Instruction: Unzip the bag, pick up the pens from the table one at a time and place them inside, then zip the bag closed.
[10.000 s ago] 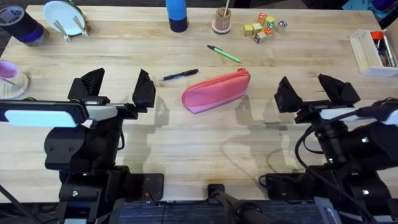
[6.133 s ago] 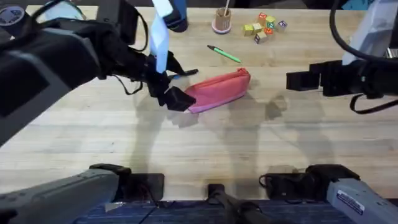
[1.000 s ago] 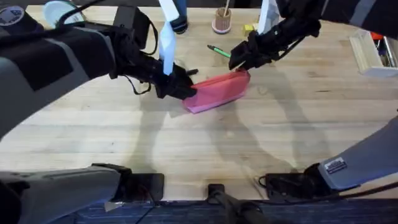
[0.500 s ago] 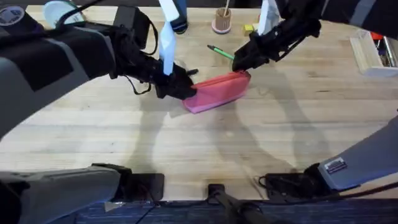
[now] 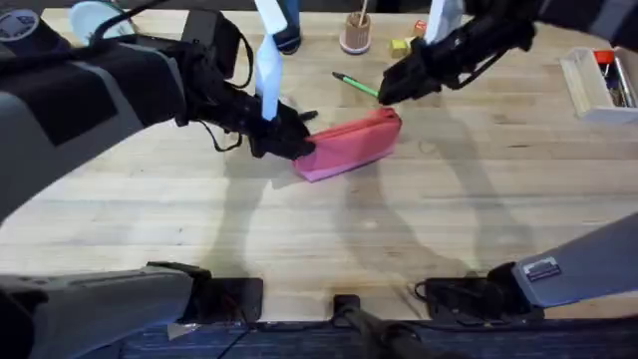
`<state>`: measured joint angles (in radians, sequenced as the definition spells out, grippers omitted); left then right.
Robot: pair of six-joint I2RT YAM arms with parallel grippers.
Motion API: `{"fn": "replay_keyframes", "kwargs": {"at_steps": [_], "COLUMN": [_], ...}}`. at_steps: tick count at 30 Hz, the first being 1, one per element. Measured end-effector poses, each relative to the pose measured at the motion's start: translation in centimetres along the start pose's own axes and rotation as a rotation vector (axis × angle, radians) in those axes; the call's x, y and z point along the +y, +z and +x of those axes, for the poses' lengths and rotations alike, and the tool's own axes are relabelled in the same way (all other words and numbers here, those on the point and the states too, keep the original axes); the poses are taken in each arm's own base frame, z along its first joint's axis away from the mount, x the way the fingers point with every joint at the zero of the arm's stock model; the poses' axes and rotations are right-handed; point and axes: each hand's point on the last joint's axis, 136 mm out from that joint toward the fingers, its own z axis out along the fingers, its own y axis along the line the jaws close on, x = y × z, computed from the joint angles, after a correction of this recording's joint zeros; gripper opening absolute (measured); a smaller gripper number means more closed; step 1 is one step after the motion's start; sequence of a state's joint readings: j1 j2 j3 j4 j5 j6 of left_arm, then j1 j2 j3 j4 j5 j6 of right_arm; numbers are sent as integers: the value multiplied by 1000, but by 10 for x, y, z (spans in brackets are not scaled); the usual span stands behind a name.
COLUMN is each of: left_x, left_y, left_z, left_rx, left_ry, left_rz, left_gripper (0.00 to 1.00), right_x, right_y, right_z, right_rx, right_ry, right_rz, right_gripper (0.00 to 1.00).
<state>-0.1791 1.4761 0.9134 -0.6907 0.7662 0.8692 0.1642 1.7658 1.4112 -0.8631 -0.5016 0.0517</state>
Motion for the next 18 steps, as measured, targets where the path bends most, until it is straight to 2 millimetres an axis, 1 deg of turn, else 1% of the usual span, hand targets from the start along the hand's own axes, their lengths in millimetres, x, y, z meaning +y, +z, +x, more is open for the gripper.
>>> {"fn": "replay_keyframes", "kwargs": {"at_steps": [5,7,18], "left_x": [0,0,0], "left_y": [0,0,0], "left_z": [0,0,0], "left_rx": [0,0,0], "left_ry": [0,0,0], "left_rz": [0,0,0], "left_gripper": [41,41,42], "right_x": [12,15,21], "right_y": [-25,-31,-51], "right_z": [-7,-8,-10], "right_rx": [-71,-90,-145], "right_ry": [-45,-55,-112], "right_rz": [11,17,48], "right_gripper": [31,31,31]}}
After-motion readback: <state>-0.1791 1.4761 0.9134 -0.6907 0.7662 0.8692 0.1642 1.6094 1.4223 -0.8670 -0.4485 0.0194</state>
